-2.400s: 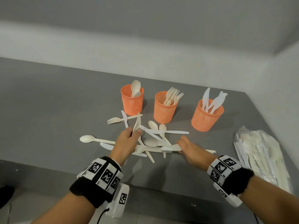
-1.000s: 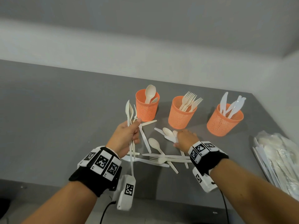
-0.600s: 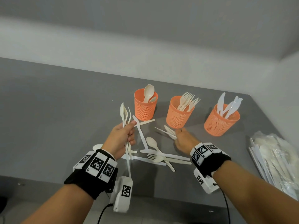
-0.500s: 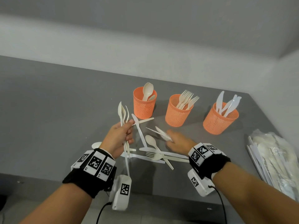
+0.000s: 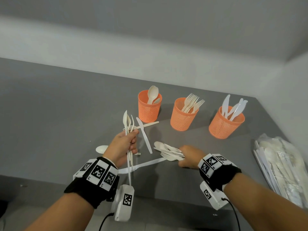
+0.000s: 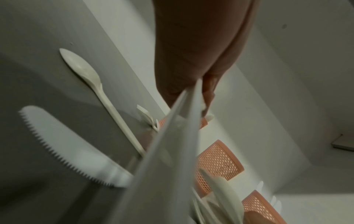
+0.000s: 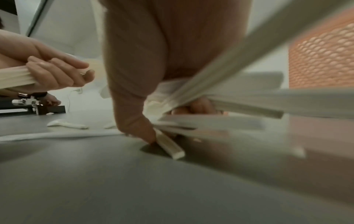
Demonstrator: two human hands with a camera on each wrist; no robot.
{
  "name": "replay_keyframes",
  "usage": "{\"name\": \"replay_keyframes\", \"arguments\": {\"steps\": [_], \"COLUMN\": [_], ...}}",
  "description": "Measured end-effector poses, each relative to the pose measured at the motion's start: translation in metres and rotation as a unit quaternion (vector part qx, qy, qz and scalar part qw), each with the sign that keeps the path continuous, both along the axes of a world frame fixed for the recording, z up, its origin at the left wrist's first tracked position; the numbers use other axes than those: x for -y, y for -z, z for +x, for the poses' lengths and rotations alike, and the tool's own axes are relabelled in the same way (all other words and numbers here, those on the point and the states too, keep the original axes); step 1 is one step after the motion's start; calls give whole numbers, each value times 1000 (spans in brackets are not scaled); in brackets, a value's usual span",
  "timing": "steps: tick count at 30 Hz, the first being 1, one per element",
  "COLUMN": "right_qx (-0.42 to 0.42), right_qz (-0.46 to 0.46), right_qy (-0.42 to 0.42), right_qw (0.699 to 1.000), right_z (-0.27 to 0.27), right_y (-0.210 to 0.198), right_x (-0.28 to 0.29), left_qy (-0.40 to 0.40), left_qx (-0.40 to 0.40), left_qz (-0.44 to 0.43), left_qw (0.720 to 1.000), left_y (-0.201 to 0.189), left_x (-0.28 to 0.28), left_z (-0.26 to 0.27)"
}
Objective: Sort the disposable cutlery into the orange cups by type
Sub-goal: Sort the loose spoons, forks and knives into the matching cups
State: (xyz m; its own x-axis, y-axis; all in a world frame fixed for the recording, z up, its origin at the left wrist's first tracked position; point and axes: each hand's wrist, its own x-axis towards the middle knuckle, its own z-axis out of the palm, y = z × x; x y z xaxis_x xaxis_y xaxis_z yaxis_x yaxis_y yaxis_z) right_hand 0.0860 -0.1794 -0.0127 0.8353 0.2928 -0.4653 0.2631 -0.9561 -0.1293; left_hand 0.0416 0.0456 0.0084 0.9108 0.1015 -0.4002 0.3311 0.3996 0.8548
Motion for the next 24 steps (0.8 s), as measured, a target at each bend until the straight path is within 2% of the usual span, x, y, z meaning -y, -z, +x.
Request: {"name": "replay_keyframes", "arguments": {"steps": [4,8,12,17,20,22,24], "right_qx": [19,77,58,86,93,73,8], "right_qz": [8,-31,12,30,167,332,458], "right_qy": [35,25,57,47,83,128,161], "right_qw": [999,996,997,995,978,932,874], "right_z": [-4,-9,-7,-3,-3,-5,-10], "right_y": [6,16,19,-2,-33,-52,-67], "right_x": [10,12,17,23,19,8,-8], "left_qy": [11,30,37,31,21,33,58], "left_qx": [0,6,18,59,80,103,129], "left_qz": [9,9,11,20,24,25,25], "left_qw": [1000,999,999,998,996,994,990], "left_y": [3,2,-4,-13,-12,-13,-15], "left_x": [8,20,32,44,50,57,65], "left_z": [1,3,8,18,20,19,20]}}
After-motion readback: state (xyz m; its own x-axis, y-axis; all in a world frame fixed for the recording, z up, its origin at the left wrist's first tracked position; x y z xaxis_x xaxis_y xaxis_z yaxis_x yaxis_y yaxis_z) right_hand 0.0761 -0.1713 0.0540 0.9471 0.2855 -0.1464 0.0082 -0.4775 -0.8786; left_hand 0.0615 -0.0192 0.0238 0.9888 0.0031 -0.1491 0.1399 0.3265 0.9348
